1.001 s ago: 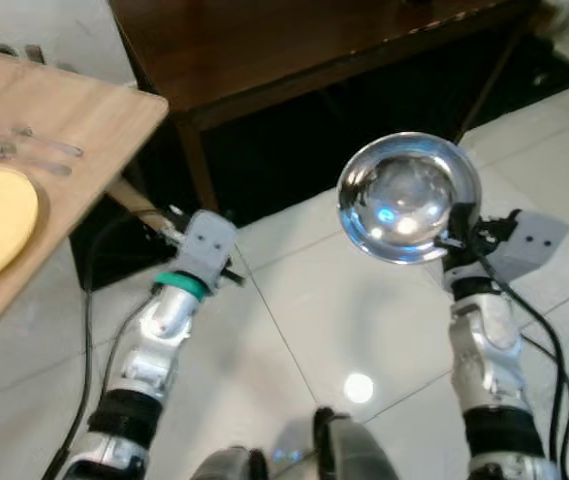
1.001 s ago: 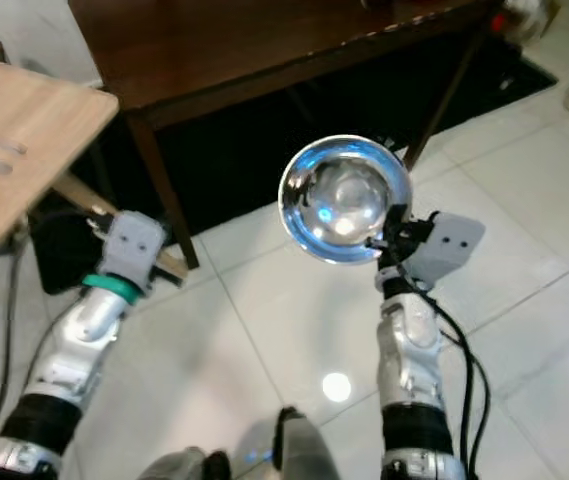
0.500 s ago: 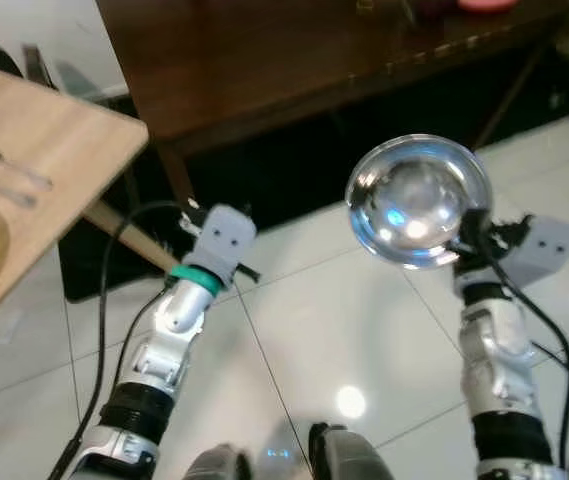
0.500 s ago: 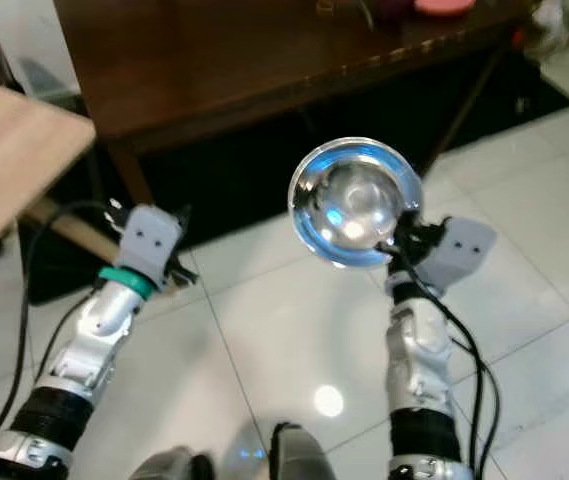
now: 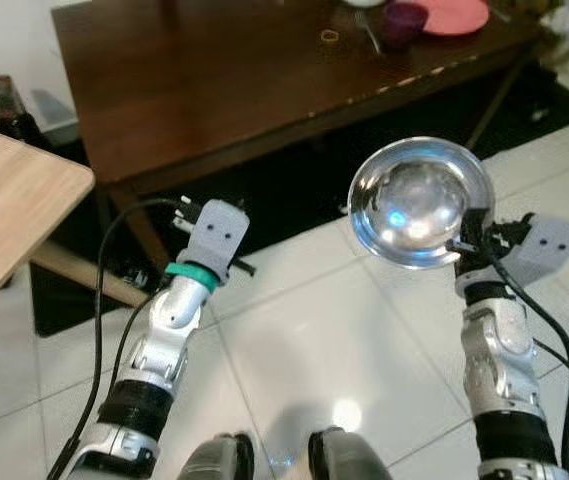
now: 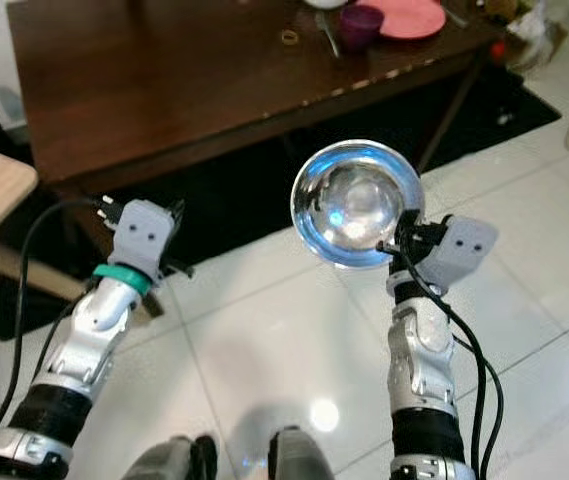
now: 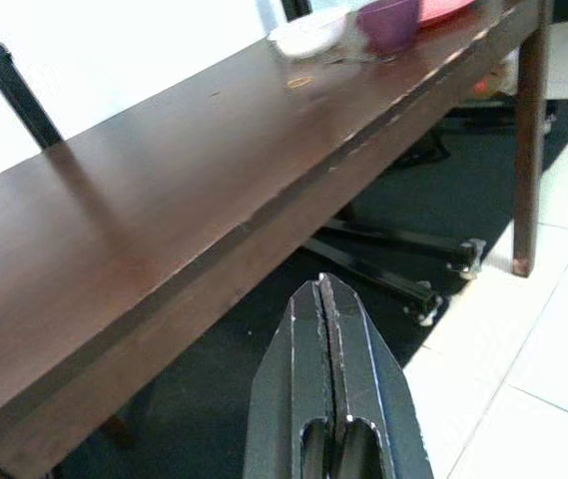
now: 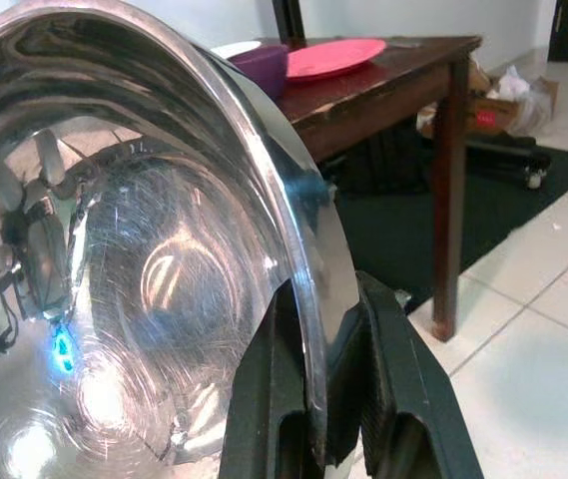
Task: Setting the table
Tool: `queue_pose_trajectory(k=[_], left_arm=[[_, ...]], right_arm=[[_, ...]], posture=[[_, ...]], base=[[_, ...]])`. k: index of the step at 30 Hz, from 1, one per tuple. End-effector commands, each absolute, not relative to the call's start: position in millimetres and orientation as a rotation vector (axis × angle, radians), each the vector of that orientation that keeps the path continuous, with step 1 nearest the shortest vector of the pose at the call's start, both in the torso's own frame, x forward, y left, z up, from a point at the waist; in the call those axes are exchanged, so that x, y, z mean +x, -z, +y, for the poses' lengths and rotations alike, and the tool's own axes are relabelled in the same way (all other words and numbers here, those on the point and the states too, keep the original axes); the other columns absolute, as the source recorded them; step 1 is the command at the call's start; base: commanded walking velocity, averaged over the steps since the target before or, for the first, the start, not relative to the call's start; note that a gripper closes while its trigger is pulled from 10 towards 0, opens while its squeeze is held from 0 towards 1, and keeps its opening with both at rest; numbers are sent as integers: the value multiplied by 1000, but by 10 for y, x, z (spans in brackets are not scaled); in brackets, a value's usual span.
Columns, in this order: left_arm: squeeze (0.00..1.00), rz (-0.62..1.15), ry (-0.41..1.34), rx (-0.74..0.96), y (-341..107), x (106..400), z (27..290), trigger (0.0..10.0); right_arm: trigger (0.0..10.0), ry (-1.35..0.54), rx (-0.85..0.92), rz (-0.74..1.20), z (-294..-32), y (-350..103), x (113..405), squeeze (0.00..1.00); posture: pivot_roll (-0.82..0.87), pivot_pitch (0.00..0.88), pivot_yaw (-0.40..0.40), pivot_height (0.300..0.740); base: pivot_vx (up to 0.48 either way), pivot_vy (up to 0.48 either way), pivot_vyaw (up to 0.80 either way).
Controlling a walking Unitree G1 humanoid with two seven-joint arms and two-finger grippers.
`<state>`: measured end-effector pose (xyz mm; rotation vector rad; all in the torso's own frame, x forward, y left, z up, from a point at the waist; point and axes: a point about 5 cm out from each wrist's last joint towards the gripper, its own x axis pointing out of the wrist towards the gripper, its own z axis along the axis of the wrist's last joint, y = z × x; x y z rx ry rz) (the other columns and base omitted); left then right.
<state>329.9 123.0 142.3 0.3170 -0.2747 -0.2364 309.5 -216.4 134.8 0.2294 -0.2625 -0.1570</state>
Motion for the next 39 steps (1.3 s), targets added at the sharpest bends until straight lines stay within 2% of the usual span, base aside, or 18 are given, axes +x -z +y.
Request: queue_pose_trajectory(k=[1,14,19,21,26,39], left_arm=[[0,-255,208,299,-1394,3296,1273,10000],[0,-297,201,310,-1487,3301,1261,10000],[0,-380,202,324,-1658,3294,1216,10000],[0,-448,194,307,-1849,3306,1177,10000],[0,-500,191,286,-2019,3325,1133,10000],[0,-497,221,286,-2027,3316,1043,10000]], right_arm=[[10000,144,228,-262,-2144,-1342,3084,0],[10000,119,220,-290,-2093,-1424,3102,0],[10000,37,187,-411,-1966,-1769,3131,0],[10000,-35,168,-502,-1861,-2068,3160,0],[10000,-74,157,-548,-1810,-2248,3198,0],[10000,-18,253,-513,-1857,-2210,3212,0]], posture=[[-101,136,80,740],[-99,137,78,740],[-100,139,83,740],[-99,137,83,740],[-94,135,81,740],[-92,132,87,740]], base=[[480,0,0],[480,0,0],[480,0,0],[465,0,0],[461,0,0],[465,0,0]])
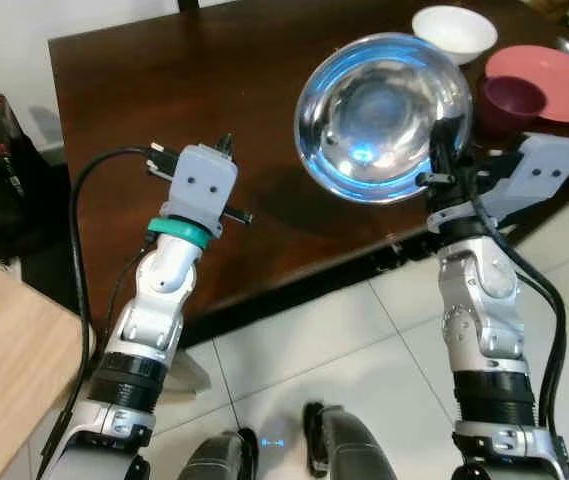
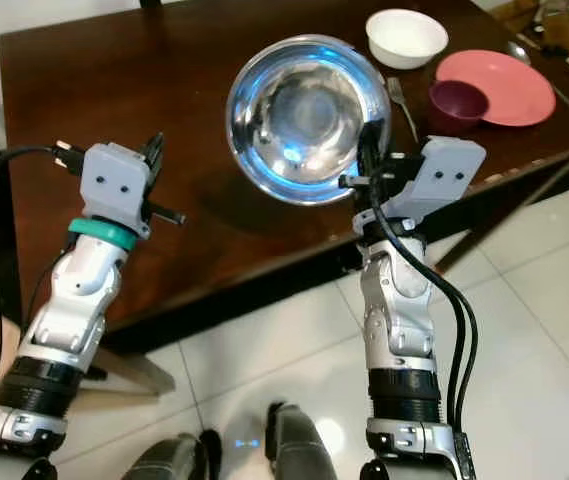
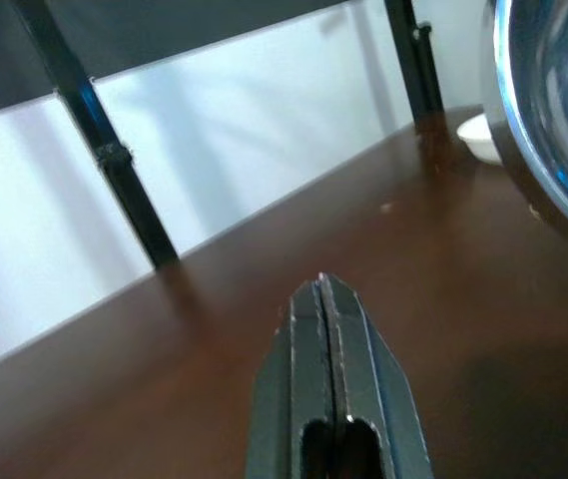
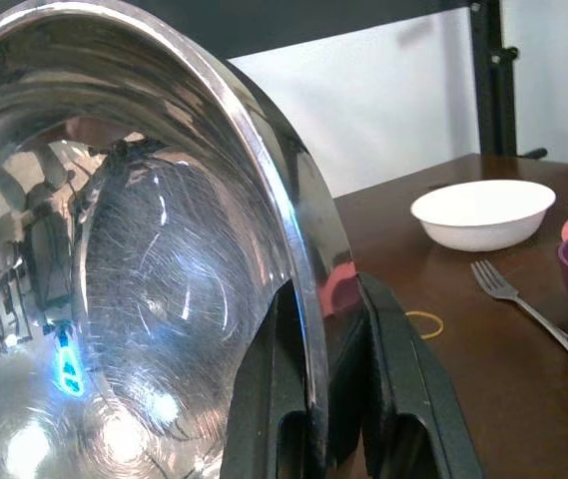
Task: Setting the table
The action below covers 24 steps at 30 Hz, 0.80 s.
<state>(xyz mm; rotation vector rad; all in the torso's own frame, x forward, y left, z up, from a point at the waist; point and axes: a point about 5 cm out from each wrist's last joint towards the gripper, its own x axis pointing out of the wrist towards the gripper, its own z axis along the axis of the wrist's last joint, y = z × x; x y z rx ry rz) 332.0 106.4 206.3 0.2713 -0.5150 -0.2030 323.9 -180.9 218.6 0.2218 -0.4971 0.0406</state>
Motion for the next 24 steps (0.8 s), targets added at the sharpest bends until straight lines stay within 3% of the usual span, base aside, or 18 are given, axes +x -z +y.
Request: queue_pose_trajectory(k=[1,10,24], left_arm=[[0,-497,221,286,-2027,3316,1043,10000],[0,-488,246,279,-2016,3311,1015,10000],[0,-456,280,268,-1945,3272,975,10000]], right_arm=[[10000,-18,253,-513,-1857,-2210,3212,0],[10000,-18,250,-507,-1866,-2196,3220,0],[10000,-27,226,-482,-1859,-2155,3229,0]], posture=[[-92,132,87,740],[-94,127,87,740],[-93,123,79,740]], base=[[465,0,0],[408,0,0],[0,0,0]])
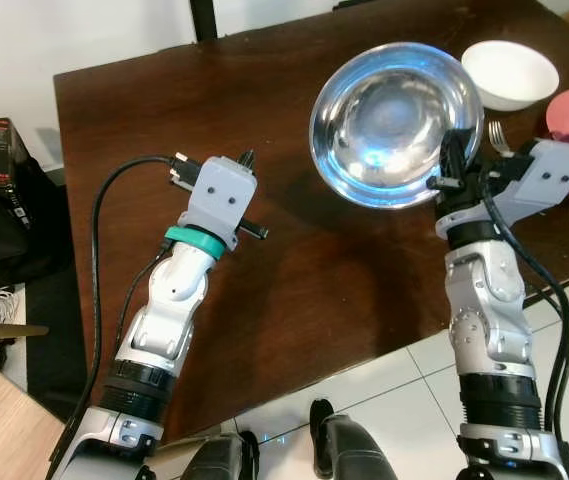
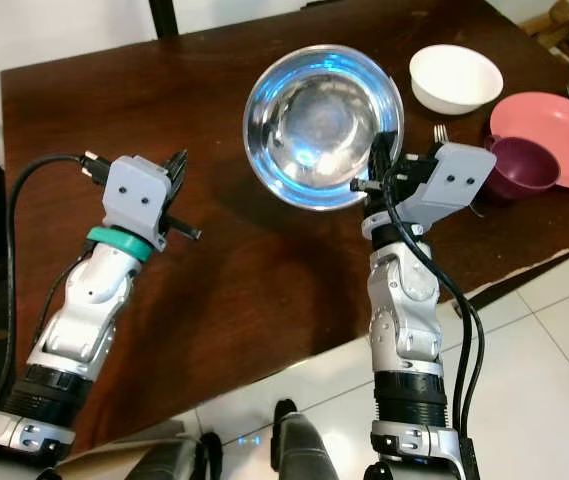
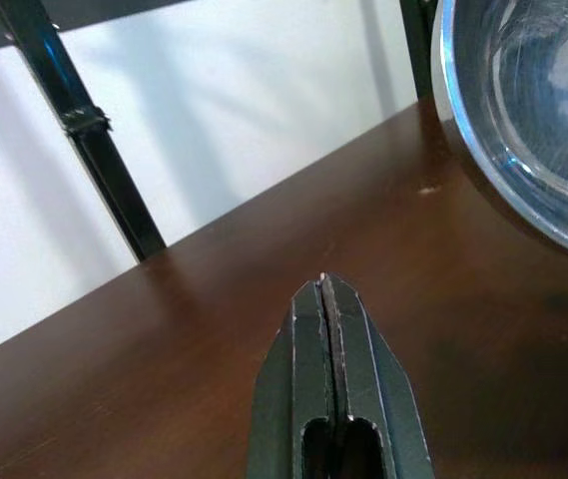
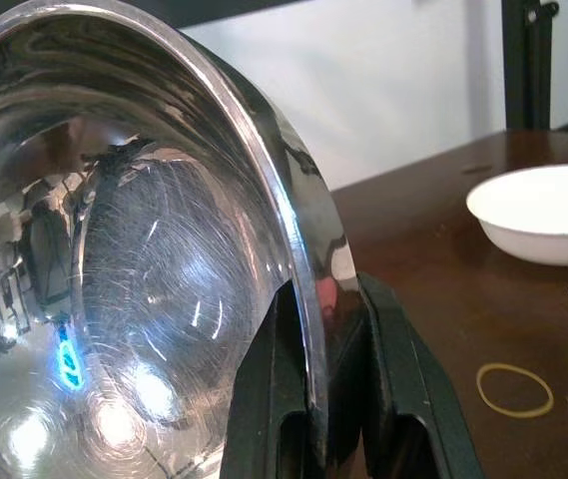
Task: Setting the table
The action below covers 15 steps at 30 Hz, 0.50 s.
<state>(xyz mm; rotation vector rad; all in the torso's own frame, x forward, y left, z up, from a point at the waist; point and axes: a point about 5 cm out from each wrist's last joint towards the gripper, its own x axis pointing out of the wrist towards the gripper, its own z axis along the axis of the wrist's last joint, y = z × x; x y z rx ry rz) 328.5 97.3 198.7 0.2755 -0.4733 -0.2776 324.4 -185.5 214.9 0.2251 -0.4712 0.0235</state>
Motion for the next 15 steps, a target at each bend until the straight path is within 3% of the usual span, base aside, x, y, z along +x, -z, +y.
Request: queue_pose_trajectory(k=[1,10,15], left_arm=[[0,-456,280,268,-1945,3272,975,10000],[0,-429,266,245,-1920,3280,1008,10000],[0,-405,267,264,-1940,3303,1089,10000]], right_arm=[[10000,-27,226,-482,-1859,-2155,3229,0],[10000,-25,186,-446,-1841,-2113,3271,0],[10000,-42,143,-323,-1816,-2070,3533,0]], posture=[[-93,123,79,740],[-92,125,80,740],[-74,163,85,740]], base=[[0,0,0],[0,0,0],[0,0,0]])
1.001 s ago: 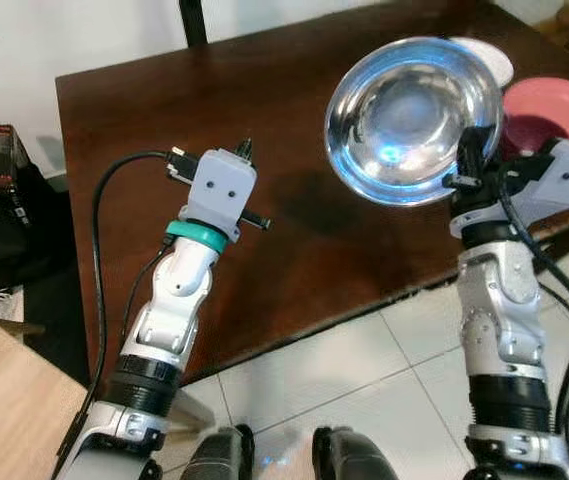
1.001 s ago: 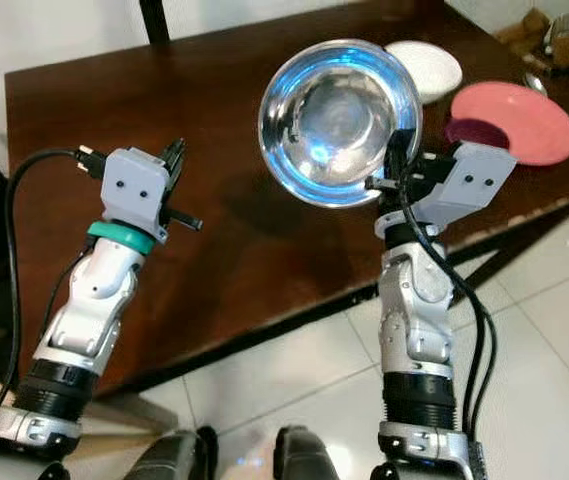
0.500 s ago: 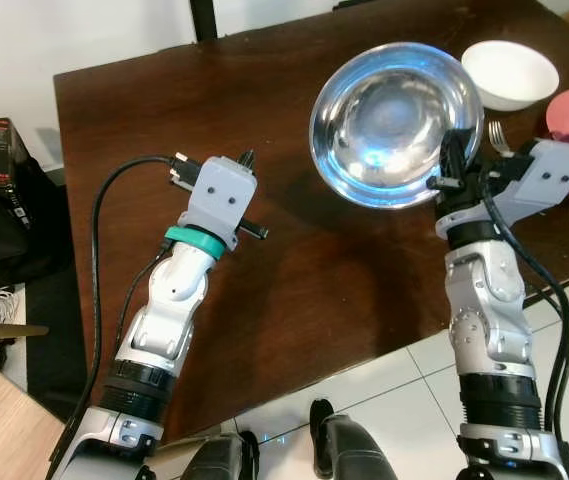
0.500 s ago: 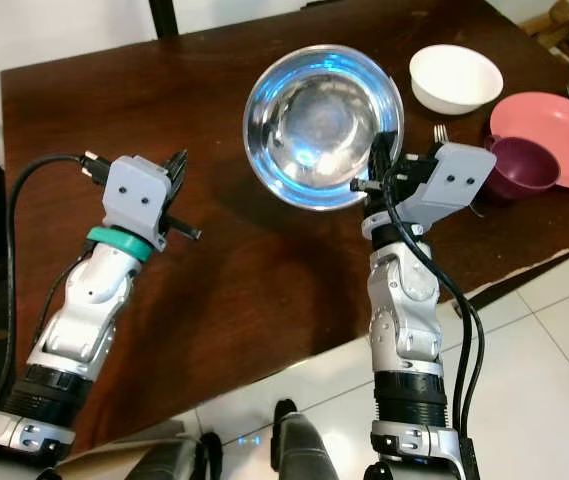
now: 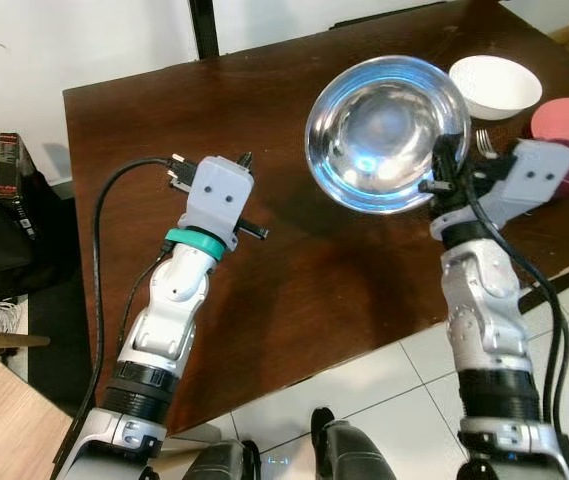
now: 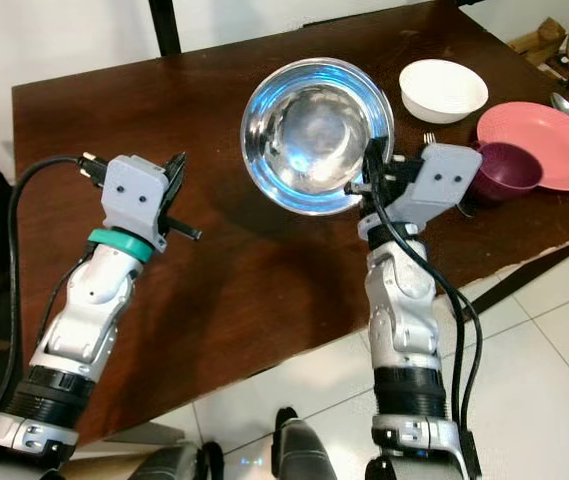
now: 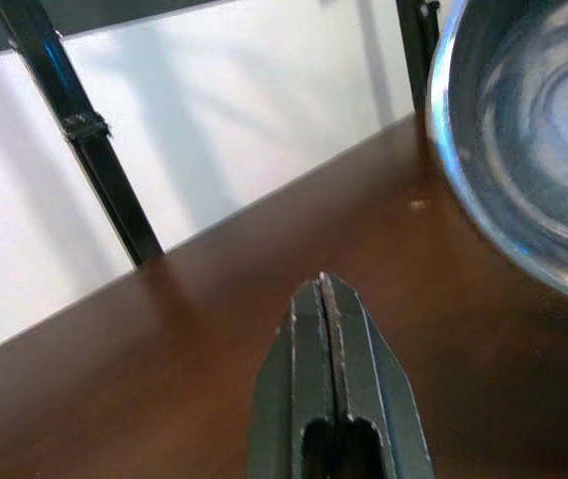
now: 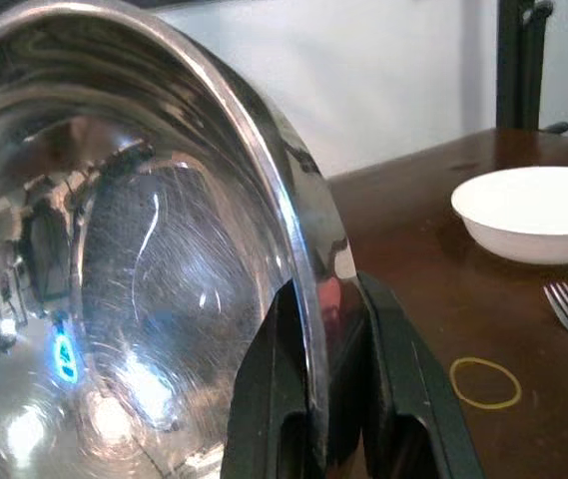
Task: Setting the table
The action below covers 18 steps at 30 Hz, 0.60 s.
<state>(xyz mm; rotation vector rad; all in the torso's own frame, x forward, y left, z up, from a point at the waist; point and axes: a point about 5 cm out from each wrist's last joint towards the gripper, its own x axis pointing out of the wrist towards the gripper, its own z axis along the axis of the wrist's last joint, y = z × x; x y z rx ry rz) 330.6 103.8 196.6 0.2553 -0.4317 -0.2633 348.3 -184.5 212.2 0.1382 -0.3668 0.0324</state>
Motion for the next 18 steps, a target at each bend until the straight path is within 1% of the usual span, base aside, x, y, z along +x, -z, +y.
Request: queue_pose_trajectory(k=[1,2,5,7,8,9,10,11,18], left_arm=[[0,-398,291,284,-1944,3306,1092,10000],[0,-398,291,284,-1944,3306,1092,10000],[0,-407,396,358,-1975,3291,1043,10000],[0,-427,469,374,-2044,3264,980,10000],[0,-427,469,374,-2044,3264,980,10000],[0,-446,496,370,-2122,3249,948,10000],[0,-446,496,370,-2122,3249,948,10000],[0,-452,502,368,-2153,3244,939,10000],[0,-462,518,313,-2223,3188,912,10000]], right_arm=[[10000,-39,155,-282,-1828,-2049,3590,0],[10000,-39,155,-282,-1828,-2049,3590,0],[10000,-14,169,-219,-1910,-2045,3721,0],[10000,6,221,-176,-1969,-2065,3813,0],[10000,6,221,-176,-1969,-2065,3813,0],[10000,4,273,-133,-1980,-2086,3885,0],[10000,4,273,-133,-1980,-2086,3885,0],[10000,-7,322,-111,-1973,-2096,3915,0],[10000,-29,444,-85,-1966,-2158,3983,0]], posture=[[-63,178,84,740],[-63,178,84,740],[-44,189,83,740],[-38,195,84,740],[-38,195,84,740],[-29,197,87,740],[-29,197,87,740],[-26,198,87,740],[-20,202,80,740]], base=[[0,0,0],[0,0,0],[0,0,0],[0,0,0],[0,0,0],[0,0,0],[0,0,0],[0,0,0],[0,0,0]])
